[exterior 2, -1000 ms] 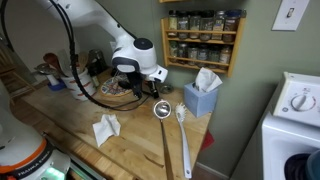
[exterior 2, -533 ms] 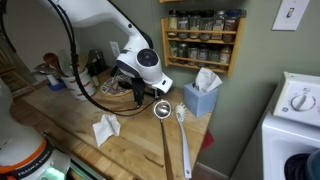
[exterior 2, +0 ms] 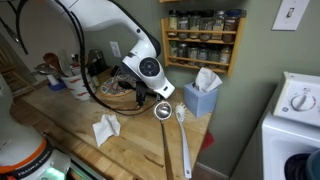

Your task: Pick up the small plate on the right and put it on the orange plate on the left

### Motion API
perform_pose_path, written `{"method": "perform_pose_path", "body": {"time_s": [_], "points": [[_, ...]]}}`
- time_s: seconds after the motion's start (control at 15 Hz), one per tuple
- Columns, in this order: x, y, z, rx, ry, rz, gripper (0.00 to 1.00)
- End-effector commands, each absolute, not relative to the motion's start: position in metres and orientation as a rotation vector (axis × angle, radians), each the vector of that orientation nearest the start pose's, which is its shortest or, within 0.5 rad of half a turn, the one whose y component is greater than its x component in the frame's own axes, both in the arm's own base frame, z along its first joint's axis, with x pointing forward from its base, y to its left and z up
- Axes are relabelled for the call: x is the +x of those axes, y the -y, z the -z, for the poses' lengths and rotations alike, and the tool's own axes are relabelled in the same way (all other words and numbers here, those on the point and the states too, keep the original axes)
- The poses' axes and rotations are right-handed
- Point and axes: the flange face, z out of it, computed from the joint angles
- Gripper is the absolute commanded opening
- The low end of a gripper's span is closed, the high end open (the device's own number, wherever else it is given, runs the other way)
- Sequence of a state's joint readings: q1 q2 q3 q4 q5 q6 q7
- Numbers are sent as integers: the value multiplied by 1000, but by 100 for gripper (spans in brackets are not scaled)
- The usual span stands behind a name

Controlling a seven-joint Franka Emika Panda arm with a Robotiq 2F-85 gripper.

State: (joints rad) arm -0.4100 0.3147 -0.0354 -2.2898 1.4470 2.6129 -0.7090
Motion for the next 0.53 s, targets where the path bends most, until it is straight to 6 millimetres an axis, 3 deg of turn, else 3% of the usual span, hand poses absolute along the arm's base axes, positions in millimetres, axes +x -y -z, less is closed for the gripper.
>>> {"method": "perform_pose_path", "body": {"time_s": [0.0, 0.07, 0.2, 0.27, 0.4, 0.47], "points": [[465, 244, -200, -2145, -1296, 530, 65], [467, 244, -200, -2142, -1304, 538, 69], [470, 244, -201, -2133, -1321, 550, 55], [472, 244, -202, -2131, -1325, 554, 54], [475, 242, -200, -2135, -1336, 554, 44], [476, 240, -199, -2142, -1332, 551, 46]]}}
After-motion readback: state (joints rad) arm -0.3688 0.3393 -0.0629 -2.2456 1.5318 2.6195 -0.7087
